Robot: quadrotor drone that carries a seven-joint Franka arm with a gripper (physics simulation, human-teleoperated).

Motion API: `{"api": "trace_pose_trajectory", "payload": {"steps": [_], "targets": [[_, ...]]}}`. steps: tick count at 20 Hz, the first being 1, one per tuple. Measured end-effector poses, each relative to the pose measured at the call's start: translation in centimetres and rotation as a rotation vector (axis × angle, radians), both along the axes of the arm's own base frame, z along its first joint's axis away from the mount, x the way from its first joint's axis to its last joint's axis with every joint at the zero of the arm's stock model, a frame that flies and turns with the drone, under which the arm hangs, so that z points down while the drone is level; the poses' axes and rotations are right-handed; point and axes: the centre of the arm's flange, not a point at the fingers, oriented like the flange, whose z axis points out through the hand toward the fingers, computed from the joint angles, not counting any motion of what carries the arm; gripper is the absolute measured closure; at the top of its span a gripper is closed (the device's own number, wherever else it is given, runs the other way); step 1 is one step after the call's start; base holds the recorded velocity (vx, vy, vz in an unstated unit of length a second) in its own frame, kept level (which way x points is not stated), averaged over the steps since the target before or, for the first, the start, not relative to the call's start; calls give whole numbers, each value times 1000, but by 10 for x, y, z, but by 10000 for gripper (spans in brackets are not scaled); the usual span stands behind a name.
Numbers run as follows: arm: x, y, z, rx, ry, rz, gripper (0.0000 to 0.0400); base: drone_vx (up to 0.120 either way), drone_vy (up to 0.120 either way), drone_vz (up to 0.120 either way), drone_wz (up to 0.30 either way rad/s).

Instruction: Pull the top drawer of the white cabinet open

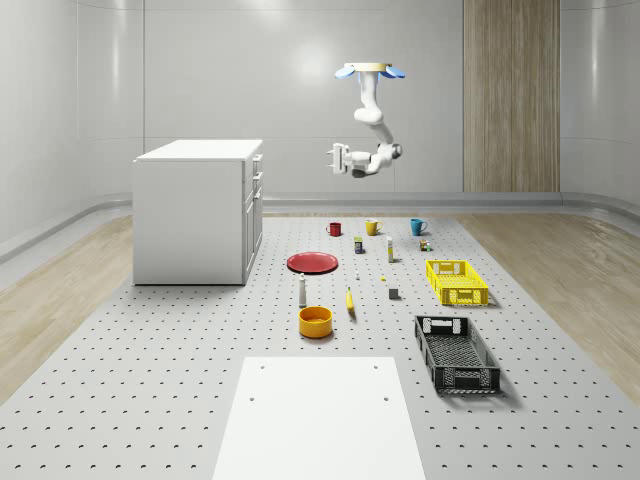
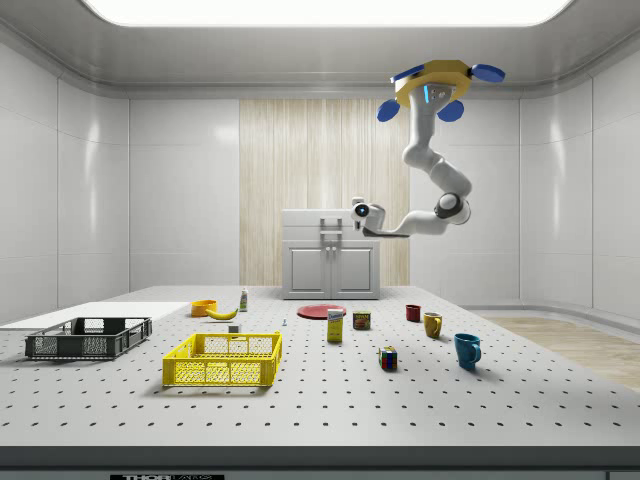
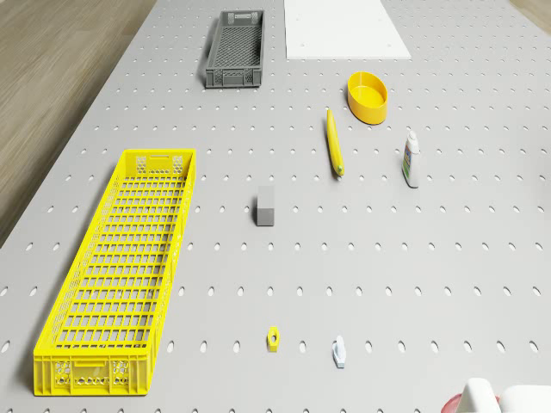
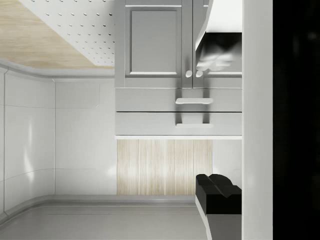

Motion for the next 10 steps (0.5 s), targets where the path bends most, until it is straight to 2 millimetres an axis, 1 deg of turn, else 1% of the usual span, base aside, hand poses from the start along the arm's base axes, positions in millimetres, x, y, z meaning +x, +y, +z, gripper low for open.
{"api": "trace_pose_trajectory", "payload": {"steps": [10], "targets": [[0,59,1,0,0,0,95,0,0,0,0]]}}
